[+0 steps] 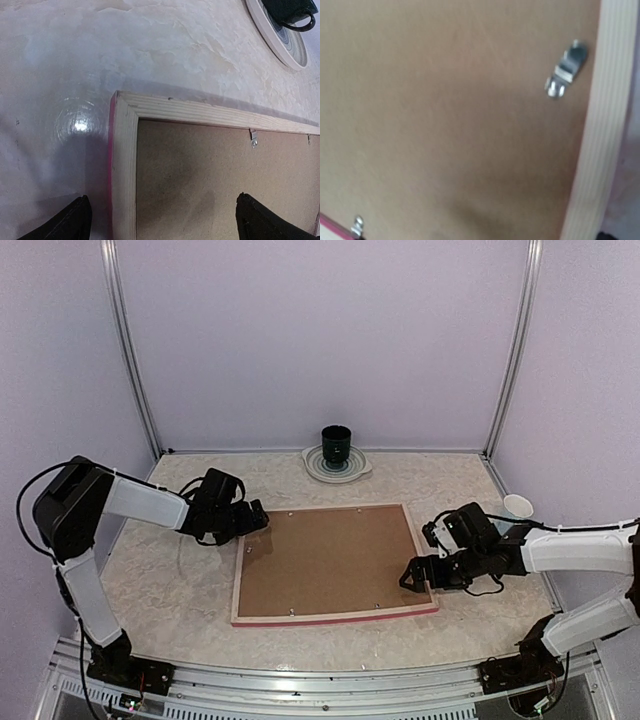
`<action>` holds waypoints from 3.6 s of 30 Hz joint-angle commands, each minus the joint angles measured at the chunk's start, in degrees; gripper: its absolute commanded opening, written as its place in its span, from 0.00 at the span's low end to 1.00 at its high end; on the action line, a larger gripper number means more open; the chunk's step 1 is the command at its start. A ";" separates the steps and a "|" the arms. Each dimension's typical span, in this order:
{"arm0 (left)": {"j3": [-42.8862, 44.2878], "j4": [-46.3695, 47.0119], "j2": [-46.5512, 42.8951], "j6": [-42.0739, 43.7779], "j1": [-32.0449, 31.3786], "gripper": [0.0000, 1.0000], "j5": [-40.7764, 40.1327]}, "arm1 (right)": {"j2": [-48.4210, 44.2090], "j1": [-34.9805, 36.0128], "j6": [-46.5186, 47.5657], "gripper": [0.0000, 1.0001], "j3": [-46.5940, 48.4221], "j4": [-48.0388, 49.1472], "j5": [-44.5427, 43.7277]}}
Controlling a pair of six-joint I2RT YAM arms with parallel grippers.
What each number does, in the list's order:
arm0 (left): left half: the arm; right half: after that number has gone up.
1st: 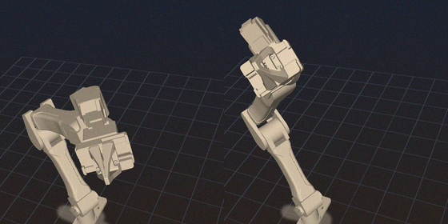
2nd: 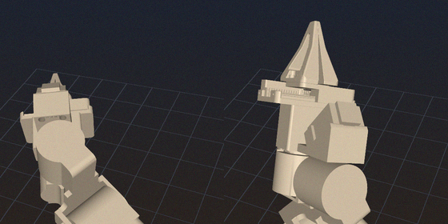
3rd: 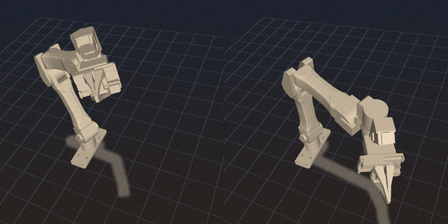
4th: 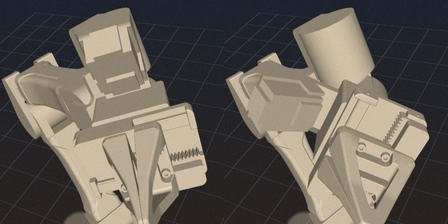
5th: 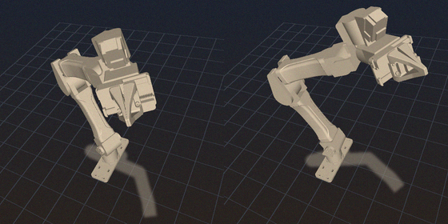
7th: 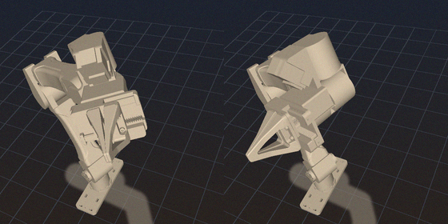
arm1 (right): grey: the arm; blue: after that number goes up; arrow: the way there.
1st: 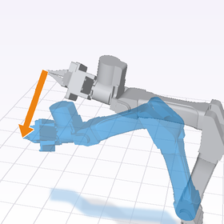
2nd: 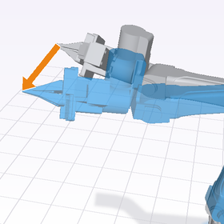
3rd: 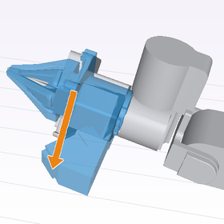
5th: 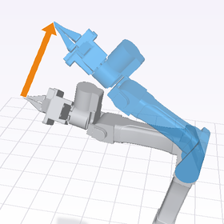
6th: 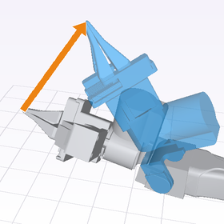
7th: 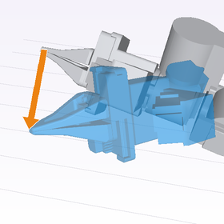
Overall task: Put the photo into the frame
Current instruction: Rotate the photo frame at the center of the board, then press the fastener onto the backboard.
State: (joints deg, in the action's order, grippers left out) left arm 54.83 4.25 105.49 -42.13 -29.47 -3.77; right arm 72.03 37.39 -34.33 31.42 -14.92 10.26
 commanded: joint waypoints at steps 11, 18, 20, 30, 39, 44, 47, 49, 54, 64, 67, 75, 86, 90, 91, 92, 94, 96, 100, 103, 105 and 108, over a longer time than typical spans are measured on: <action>-13.88 -2.23 -13.72 3.54 0.29 0.99 2.60 | 6.63 -2.87 2.87 0.99 6.13 1.19 -2.96; -13.62 -3.55 -12.43 5.44 -0.20 0.98 0.98 | 7.36 -3.45 3.50 0.99 6.51 1.68 -2.79; -13.46 -4.05 -12.65 5.71 -0.48 0.95 0.01 | 7.27 -3.50 3.66 0.99 6.36 1.65 -2.81; -11.45 -9.50 -12.09 7.04 -2.08 0.80 -3.14 | 6.74 -4.21 4.07 0.99 5.32 2.21 -2.38; -8.41 -12.31 -9.98 8.60 -3.73 0.79 -5.12 | 7.53 -4.41 4.45 0.99 5.49 2.75 -1.71; -7.93 -12.83 -8.70 8.64 -3.92 0.73 -5.73 | 7.34 -4.60 4.54 0.99 4.91 3.10 -1.65; -7.74 -12.81 -8.17 8.53 -3.92 0.69 -5.55 | 7.38 -4.69 4.53 0.99 4.62 3.38 -1.39; -7.70 -12.74 -7.88 8.47 -3.92 0.69 -5.48 | 7.42 -4.78 4.53 0.99 4.62 3.41 -1.30; -7.31 -12.87 -6.61 8.65 -3.92 0.66 -5.33 | 7.25 -4.94 4.70 0.99 4.92 3.25 -1.15; -8.47 -11.54 -5.96 8.23 -3.45 0.58 -3.84 | 6.97 -5.14 4.90 0.99 5.31 2.76 -1.21; -8.94 -10.94 -6.04 8.07 -3.15 0.56 -3.10 | 6.83 -5.13 5.04 0.99 5.48 2.55 -1.23; -9.28 -10.90 -7.06 7.97 -2.88 0.59 -2.00 | 6.81 -5.22 5.21 0.99 5.93 2.00 -1.28; -8.02 -14.99 -11.44 8.73 -2.52 0.61 -5.32 | 6.99 -5.31 5.15 0.99 6.03 2.31 -0.88; -7.92 -15.11 -10.65 8.96 -2.43 0.61 -5.70 | 6.98 -5.31 4.99 0.99 5.51 2.64 -0.77; -7.74 -15.10 -10.33 8.99 -2.43 0.61 -5.80 | 6.92 -5.31 4.97 0.99 5.33 2.70 -0.65; -7.61 -15.02 -9.78 9.07 -2.43 0.61 -5.78 | 6.90 -5.31 4.97 0.99 5.25 2.72 -0.63; -7.10 -14.98 -8.68 9.30 -2.47 0.61 -5.64 | 6.89 -5.31 4.97 0.99 5.23 2.70 -0.55; -6.38 -15.44 -7.64 9.41 -2.65 0.60 -5.95 | 6.74 -5.31 4.97 0.99 5.27 2.64 -0.66; -5.46 -16.49 -6.93 9.76 -3.24 0.60 -6.92 | 6.46 -5.31 5.14 0.99 5.06 2.63 -0.93; -5.10 -17.69 -6.72 10.08 -3.70 0.60 -7.81 | 6.54 -5.31 5.27 0.99 4.97 2.70 -1.03; -5.16 -18.12 -6.55 10.22 -3.93 0.59 -7.86 | 6.63 -5.31 5.24 0.99 4.97 2.85 -0.95; -4.90 -19.05 -6.60 10.07 -4.72 0.56 -9.28 | 6.93 -5.39 5.32 0.99 5.12 2.84 -0.87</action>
State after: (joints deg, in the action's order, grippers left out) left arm 49.23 -10.85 97.36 -32.88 -33.10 -10.76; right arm 79.09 32.56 -29.56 36.69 -12.38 9.23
